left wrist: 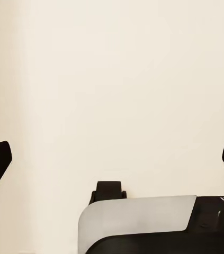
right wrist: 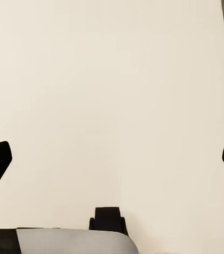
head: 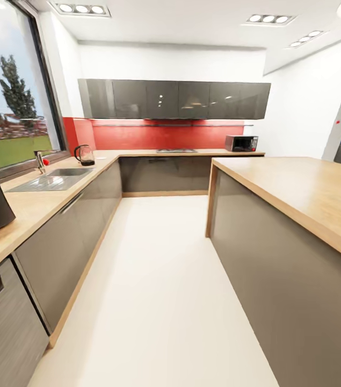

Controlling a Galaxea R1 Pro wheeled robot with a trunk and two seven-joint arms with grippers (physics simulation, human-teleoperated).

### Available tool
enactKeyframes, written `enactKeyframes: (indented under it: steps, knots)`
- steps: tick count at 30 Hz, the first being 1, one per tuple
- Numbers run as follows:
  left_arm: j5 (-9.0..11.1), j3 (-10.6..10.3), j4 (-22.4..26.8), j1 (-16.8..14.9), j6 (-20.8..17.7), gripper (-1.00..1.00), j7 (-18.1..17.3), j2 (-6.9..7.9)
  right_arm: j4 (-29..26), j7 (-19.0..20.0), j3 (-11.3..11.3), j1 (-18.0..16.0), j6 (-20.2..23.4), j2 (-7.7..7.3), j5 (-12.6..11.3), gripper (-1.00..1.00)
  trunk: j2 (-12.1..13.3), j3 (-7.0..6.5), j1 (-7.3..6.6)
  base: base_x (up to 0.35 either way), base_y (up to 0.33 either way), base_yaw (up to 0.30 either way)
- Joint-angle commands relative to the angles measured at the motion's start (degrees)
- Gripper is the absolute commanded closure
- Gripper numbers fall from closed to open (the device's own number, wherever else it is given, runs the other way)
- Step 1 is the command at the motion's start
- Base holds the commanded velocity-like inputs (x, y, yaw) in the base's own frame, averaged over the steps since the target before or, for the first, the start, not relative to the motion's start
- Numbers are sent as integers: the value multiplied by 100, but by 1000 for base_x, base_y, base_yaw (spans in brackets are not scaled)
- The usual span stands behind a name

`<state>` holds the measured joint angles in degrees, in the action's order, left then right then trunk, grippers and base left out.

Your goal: Set up a coffee station on the kitchen countertop: keep the coffee maker on the countertop, move the bottle of coffee from the kitchen shelf to the counter next to the coffee maker, place a paper coffee filter on top of the coffee maker, put the saucer next to the coffee maker with the coffee cup on the saucer, and place the electric kettle next to the coffee maker.

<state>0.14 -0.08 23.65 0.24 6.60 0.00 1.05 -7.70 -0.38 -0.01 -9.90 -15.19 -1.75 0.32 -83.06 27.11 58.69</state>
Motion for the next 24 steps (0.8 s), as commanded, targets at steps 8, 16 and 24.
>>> enactKeyframes:
  steps: [8,16,24]
  knots:
    - [2,7,8,2,8,-100,0,0,4,10,1,-3,-10,0,3,-100,-2,5,3,327,0,72]
    - [2,8,8,2,8,-100,0,0,5,10,1,-3,-12,0,3,-100,-2,5,3,327,0,60]
    - [1,8,11,2,8,-100,0,0,5,8,1,-3,-13,0,3,-100,-2,5,3,327,0,207]
